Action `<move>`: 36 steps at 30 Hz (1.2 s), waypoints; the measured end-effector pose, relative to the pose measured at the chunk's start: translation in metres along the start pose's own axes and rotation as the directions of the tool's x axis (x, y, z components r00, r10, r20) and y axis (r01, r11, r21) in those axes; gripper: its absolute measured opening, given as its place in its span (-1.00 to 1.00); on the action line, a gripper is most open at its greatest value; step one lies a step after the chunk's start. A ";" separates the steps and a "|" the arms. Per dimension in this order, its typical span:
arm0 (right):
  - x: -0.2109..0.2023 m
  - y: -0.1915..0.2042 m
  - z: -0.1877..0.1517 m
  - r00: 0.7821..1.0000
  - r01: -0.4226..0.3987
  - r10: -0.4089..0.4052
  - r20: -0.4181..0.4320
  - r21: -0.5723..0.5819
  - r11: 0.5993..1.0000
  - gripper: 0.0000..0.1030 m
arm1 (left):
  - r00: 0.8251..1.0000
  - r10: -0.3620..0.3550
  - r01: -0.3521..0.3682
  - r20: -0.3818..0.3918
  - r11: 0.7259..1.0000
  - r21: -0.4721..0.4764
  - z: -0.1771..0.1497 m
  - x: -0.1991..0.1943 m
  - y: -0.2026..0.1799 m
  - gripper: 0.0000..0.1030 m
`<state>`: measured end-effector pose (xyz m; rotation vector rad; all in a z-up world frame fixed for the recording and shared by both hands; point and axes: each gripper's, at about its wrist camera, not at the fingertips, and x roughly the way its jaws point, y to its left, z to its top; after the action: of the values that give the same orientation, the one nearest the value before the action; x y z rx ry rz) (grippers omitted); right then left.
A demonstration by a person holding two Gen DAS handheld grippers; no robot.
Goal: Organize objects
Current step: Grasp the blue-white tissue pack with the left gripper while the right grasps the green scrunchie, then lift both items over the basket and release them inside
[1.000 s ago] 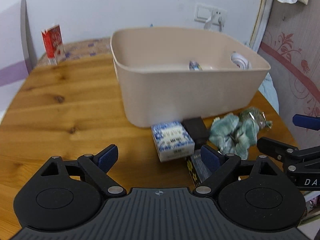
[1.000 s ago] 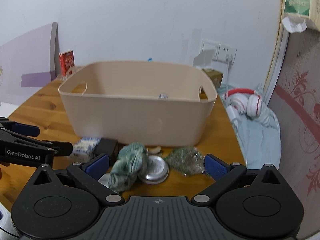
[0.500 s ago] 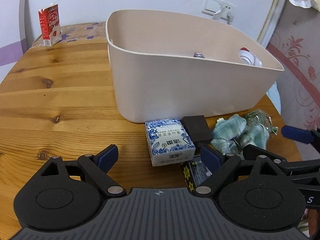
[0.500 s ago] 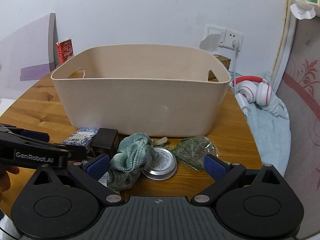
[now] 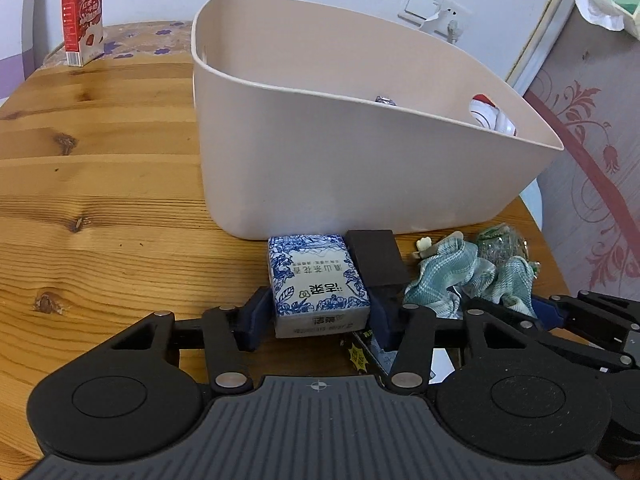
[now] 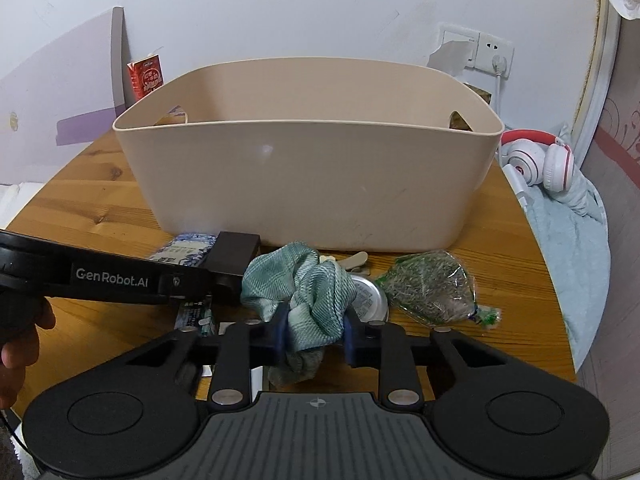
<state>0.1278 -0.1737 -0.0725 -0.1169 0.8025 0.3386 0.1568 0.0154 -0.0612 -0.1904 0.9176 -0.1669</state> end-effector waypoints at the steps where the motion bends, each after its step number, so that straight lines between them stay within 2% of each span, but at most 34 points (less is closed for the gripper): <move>1: -0.001 0.000 0.000 1.000 -0.001 0.001 0.003 0.000 1.000 -0.65 | 1.000 0.003 -0.003 0.002 1.000 0.002 -0.001 0.000 0.000 -0.03; 9: -0.018 -0.003 -0.003 1.000 0.004 -0.004 0.030 -0.001 1.000 -0.73 | 0.999 0.021 -0.022 0.026 0.999 0.037 -0.009 -0.016 -0.005 -0.05; 19: -0.055 -0.004 -0.001 0.994 0.011 -0.011 0.105 0.006 1.000 -0.73 | 0.994 0.034 -0.043 0.104 0.995 0.085 -0.015 -0.057 -0.015 -0.06; 27: -0.083 -0.011 0.005 0.985 0.020 -0.021 0.173 0.012 1.000 -0.73 | 0.981 0.033 -0.055 0.189 0.992 0.115 -0.012 -0.094 -0.025 -0.06; 36: -0.104 -0.023 0.025 0.964 0.027 -0.034 0.264 0.031 0.999 -0.73 | 0.957 0.023 -0.060 0.290 0.991 0.119 0.010 -0.125 -0.032 -0.06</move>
<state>0.0856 -0.2157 0.0198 -0.0570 0.5395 0.3062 0.0882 0.0136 0.0481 -0.0740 0.6172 -0.1529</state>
